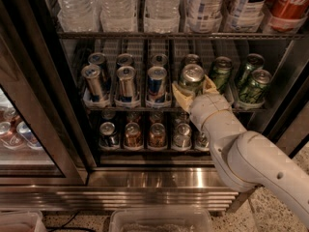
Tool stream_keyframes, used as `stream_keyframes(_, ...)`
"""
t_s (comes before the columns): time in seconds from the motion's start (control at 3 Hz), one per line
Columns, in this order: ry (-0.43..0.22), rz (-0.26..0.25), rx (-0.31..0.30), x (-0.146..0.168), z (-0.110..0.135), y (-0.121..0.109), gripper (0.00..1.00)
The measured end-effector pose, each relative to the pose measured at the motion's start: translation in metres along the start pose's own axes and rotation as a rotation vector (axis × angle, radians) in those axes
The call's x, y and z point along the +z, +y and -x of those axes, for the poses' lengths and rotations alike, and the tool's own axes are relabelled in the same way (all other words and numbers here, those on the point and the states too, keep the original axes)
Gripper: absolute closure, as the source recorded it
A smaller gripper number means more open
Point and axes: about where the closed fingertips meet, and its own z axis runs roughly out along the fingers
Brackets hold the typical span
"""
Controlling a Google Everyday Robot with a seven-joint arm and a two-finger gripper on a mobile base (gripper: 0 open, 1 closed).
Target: Pick green can from middle shelf of fridge
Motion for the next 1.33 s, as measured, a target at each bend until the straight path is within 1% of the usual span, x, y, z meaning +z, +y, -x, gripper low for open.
stream_keyframes(0.33, -0.042, 0.075, -0.078, -0.021, 0.027, 0.008, 1.00)
stream_keyframes(0.67, -0.028, 0.145, -0.131, -0.034, 0.043, 0.004, 1.00)
stream_keyframes(1.0, 0.005, 0.240, -0.091, -0.030, 0.071, 0.010, 1.00)
stream_keyframes(1.33, 0.050, 0.435, -0.100, -0.020, 0.102, 0.074, 1.00)
